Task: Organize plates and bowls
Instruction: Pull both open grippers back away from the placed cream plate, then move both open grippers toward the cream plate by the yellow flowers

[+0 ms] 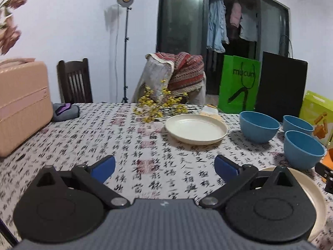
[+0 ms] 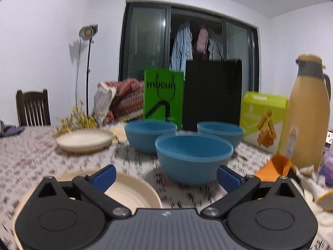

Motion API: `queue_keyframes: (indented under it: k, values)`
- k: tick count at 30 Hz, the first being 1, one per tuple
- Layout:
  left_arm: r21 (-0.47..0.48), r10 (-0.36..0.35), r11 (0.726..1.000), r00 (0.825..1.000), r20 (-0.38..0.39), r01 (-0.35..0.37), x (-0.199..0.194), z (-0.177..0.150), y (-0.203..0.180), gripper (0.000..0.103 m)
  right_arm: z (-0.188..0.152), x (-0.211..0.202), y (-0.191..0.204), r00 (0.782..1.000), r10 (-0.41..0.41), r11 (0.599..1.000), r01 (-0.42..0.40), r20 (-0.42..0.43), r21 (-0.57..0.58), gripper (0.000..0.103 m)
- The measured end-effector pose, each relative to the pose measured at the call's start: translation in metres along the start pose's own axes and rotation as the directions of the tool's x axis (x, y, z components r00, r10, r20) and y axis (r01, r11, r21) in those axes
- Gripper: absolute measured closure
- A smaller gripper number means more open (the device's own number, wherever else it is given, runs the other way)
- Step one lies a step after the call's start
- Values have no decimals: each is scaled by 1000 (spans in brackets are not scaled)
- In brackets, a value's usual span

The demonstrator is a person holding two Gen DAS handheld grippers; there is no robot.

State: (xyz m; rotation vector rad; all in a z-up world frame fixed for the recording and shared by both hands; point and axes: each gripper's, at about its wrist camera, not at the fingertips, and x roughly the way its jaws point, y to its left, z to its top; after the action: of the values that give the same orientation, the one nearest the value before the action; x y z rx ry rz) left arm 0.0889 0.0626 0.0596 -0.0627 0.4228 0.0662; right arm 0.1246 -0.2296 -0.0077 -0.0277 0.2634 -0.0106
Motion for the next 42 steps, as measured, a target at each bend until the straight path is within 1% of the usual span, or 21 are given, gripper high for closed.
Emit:
queue_keyframes:
  k: [3, 5, 7, 11, 13, 15, 18, 21, 26, 35, 42]
  values:
    - [-5, -39, 999, 999, -16, 39, 3, 19, -4, 0, 19, -4, 7, 999, 32, 999, -32, 11, -18, 0]
    - [-1, -66, 998, 998, -24, 66, 7, 31, -8, 0, 30, -5, 14, 999, 33, 999, -32, 24, -37, 0]
    - [3, -84, 996, 996, -13, 84, 11, 41, -13, 0, 42, -4, 20, 999, 28, 999, -27, 24, -31, 0]
    - [-3, -115, 993, 993, 2, 115, 18, 59, -27, 0, 64, 0, 28, 995, 97, 995, -97, -12, 32, 0]
    - [-12, -134, 991, 991, -1, 134, 21, 67, -31, 0, 73, 3, 32, 993, 115, 992, -113, -25, 46, 0]
    - [-6, -146, 989, 989, -2, 146, 24, 75, -34, 0, 84, 7, 38, 993, 117, 992, -115, -35, 45, 0]
    - [18, -142, 990, 990, -18, 142, 30, 84, -39, 0, 97, 15, 44, 993, 106, 994, -103, -57, 44, 0]
    - [3, -181, 984, 983, -24, 181, 35, 90, -36, 0, 112, 26, 47, 991, 109, 993, -104, -83, 62, 0]
    - [-43, -152, 988, 988, -20, 151, 44, 103, -27, 0, 130, 41, 48, 991, 96, 992, -87, -98, 87, 0]
    - [-103, -145, 984, 989, -17, 143, 65, 124, -11, 0, 150, 72, 42, 983, 100, 982, -72, -157, 172, 0]
    - [-171, -152, 975, 987, -46, 142, 94, 147, -4, 0, 161, 98, 54, 973, 115, 983, -83, -199, 161, 0]
